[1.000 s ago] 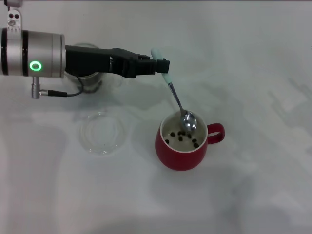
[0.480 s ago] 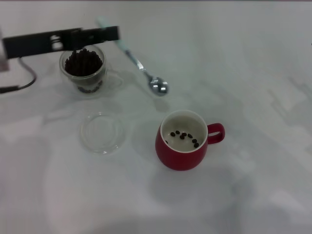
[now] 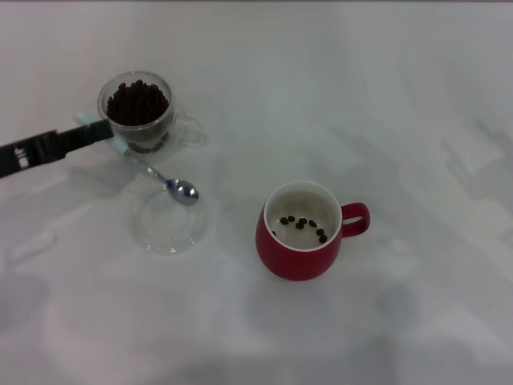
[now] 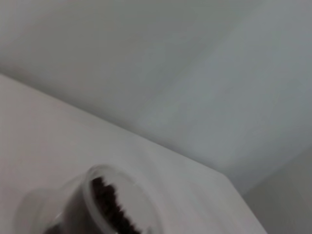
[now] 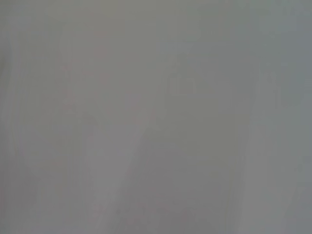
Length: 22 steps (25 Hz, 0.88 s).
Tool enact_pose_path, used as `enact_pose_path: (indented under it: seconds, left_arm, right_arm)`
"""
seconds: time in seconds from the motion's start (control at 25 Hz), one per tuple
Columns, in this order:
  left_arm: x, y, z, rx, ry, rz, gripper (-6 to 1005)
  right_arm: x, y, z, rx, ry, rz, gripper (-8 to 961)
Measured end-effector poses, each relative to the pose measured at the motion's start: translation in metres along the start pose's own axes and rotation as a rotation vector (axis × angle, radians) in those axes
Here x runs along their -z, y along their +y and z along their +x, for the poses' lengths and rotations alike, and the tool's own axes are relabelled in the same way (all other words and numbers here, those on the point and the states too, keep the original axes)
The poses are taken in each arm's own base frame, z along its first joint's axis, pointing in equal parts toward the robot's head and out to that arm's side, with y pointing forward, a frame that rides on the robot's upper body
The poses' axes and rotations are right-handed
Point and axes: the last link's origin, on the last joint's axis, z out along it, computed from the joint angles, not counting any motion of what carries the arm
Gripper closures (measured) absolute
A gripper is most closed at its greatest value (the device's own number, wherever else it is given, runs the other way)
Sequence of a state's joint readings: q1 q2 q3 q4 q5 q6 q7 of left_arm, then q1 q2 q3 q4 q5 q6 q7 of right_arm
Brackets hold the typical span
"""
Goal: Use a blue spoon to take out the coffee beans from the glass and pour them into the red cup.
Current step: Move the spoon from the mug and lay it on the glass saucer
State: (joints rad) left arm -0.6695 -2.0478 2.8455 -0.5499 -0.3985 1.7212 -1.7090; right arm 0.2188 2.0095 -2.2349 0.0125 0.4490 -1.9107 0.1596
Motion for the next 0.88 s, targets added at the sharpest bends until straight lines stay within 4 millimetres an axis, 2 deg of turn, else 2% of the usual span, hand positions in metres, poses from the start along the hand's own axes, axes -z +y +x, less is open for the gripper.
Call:
enact_pose_path:
  seconds: [0.2, 0.44, 0.72, 0.88]
  left_arm:
    - [0.018, -0.008, -0.021, 0.05, 0.023, 0.041, 874]
    - [0.026, -0.014, -0.033, 0.081, 0.036, 0.085, 872]
    - [0.024, -0.018, -0.039, 0.098, 0.041, 0.114, 872]
    - [0.013, -0.017, -0.041, 0.11, 0.034, 0.097, 873]
  right_arm:
    - [0.0, 0.0, 0.0, 0.001, 0.0, 0.002, 306]
    - [0.003, 0.0, -0.001, 0.0, 0.0, 0.006, 305]
    - [0.007, 0.001, -0.002, -0.002, 0.0, 0.006, 305]
    - [0.007, 0.002, -0.002, -0.003, -0.001, 0.006, 305]
